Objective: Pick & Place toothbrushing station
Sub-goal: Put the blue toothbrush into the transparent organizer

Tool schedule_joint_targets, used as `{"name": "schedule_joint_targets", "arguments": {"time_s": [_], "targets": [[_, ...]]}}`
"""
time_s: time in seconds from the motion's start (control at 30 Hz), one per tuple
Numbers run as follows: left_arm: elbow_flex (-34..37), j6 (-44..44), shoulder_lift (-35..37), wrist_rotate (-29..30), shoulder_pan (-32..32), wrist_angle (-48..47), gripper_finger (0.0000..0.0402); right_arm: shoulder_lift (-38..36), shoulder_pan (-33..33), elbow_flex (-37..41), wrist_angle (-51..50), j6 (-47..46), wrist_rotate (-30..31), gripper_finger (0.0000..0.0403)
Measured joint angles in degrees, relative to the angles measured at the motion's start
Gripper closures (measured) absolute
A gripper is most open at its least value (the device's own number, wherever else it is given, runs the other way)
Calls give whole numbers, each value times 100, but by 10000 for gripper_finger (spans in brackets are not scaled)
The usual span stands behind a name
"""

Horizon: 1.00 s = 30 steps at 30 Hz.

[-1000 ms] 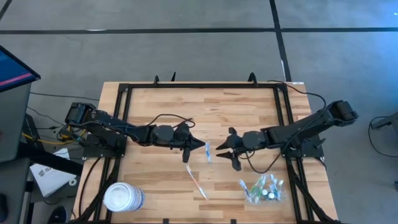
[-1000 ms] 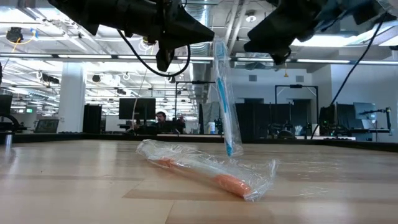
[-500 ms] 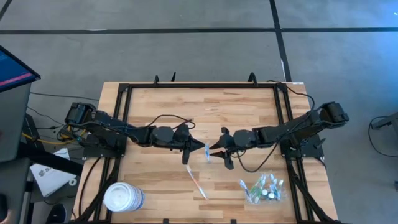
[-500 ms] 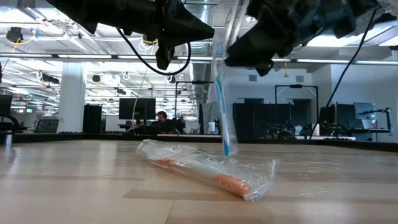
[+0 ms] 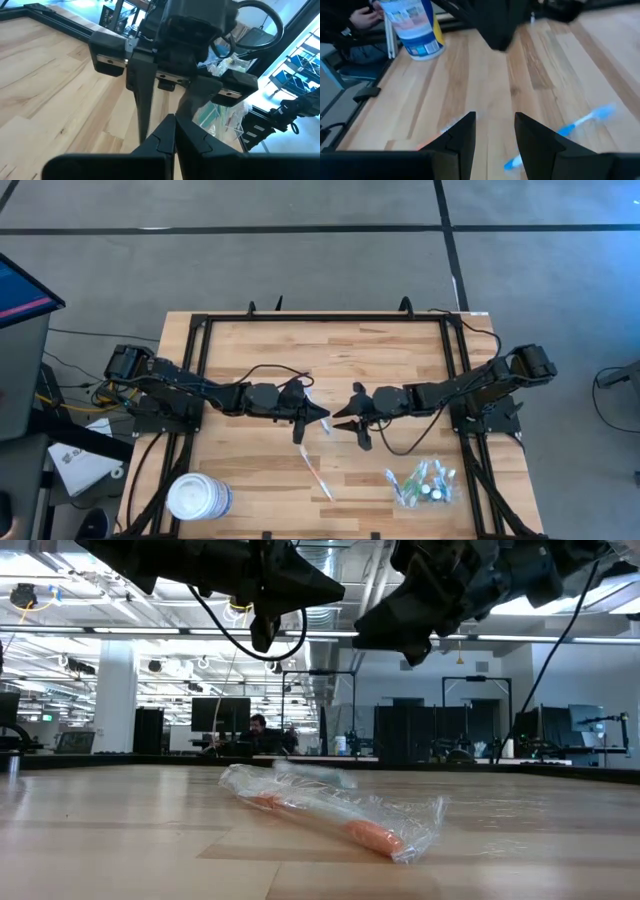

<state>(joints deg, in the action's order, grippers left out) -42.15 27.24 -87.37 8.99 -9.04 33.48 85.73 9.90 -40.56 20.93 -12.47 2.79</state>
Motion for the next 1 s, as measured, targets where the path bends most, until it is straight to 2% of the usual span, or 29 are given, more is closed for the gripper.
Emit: {"name": "schedule_joint_targets", "arguments": {"time_s": [0.2,0.4,0.53,0.6,0.7,0.83,1.0], "targets": [[-4,172,-2,279,50,-559,401,0,17,0,-311,-187,-149,276],[-2,361,-2,351,128,-621,401,0,-107,-22,-683,-841,-297,276],[-2,361,-2,76,107,-621,401,46,-294,-273,-1228,-989,-301,276],[-2,363,-2,-179,81,-621,401,109,-397,-368,-1357,-1008,-327,276],[0,319,-2,-245,-22,-668,401,116,-478,-499,-1370,-1010,-427,276],[2,127,-2,-88,-63,-1265,402,131,-472,-522,-1409,-1010,-595,276],[4,236,-2,583,22,-1697,402,118,-429,-533,-1479,-1012,-740,276]]}}
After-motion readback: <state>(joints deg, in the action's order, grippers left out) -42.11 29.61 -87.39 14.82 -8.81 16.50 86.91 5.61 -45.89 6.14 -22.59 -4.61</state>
